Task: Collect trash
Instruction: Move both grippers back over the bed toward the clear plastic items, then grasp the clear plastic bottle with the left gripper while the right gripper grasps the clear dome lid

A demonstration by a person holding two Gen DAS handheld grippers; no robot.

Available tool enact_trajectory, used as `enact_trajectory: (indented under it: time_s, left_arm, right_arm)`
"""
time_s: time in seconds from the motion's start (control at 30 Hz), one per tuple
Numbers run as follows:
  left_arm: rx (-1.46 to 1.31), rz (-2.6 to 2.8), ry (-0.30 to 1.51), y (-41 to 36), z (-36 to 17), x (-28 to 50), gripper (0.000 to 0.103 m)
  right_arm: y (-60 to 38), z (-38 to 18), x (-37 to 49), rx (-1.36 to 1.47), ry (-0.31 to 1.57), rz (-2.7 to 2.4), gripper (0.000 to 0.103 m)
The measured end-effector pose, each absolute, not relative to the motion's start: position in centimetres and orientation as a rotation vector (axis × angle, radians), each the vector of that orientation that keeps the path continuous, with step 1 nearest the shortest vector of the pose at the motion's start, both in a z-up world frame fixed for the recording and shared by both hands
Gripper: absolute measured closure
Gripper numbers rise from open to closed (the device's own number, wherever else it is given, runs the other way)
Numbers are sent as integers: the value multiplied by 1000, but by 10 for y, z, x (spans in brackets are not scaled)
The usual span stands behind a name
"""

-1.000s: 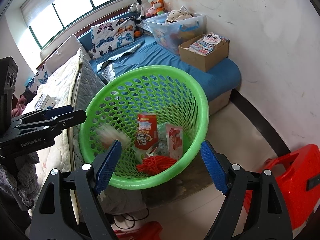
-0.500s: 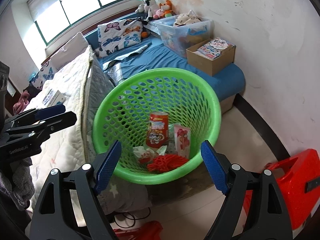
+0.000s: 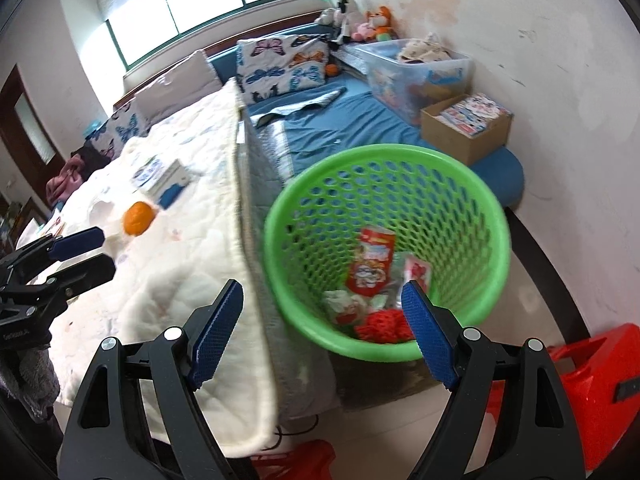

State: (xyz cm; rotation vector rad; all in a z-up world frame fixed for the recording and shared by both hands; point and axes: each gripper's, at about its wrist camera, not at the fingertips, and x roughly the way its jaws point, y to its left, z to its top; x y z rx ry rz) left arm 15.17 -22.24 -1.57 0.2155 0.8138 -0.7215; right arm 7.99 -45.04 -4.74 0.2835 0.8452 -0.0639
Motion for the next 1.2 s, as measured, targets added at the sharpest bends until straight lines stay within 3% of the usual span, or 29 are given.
enact_trajectory:
  time_s: [0.57, 1.2]
  left_arm:
    - [318, -524, 818, -61, -21, 176, 29]
    - [281, -582, 913, -12, -53, 216, 29]
  right_arm:
    - [-344, -33, 133, 224, 866, 145, 22]
    - [-230, -30, 194, 197, 914, 382, 22]
